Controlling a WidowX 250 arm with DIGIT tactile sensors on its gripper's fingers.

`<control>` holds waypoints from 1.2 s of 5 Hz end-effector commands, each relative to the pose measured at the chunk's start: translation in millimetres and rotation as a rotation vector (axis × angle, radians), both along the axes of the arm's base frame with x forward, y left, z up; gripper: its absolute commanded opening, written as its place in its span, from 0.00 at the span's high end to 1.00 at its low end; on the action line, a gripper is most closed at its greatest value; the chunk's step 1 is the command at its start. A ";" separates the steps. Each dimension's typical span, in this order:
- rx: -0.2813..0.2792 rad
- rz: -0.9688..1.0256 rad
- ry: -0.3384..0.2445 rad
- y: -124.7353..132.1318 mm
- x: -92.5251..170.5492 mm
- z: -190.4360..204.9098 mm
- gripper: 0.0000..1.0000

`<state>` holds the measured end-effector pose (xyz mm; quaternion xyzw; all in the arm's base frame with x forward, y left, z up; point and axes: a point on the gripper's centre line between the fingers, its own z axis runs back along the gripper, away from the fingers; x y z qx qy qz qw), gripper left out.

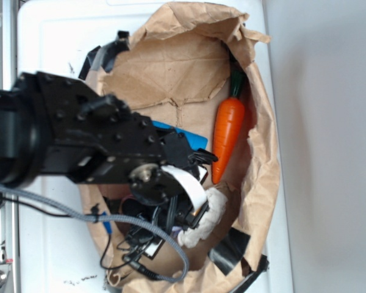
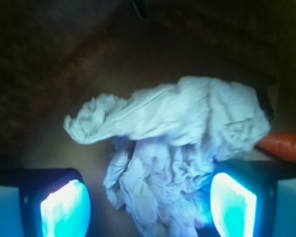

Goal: Grab the white paper.

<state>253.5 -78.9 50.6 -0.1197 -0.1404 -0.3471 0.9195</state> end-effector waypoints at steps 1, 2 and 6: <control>0.014 0.032 -0.048 -9.9 7.5 11.3 0.00; 0.038 0.035 -0.045 -10.2 10.3 6.3 0.00; 0.015 0.087 -0.067 0.5 16.5 11.2 0.00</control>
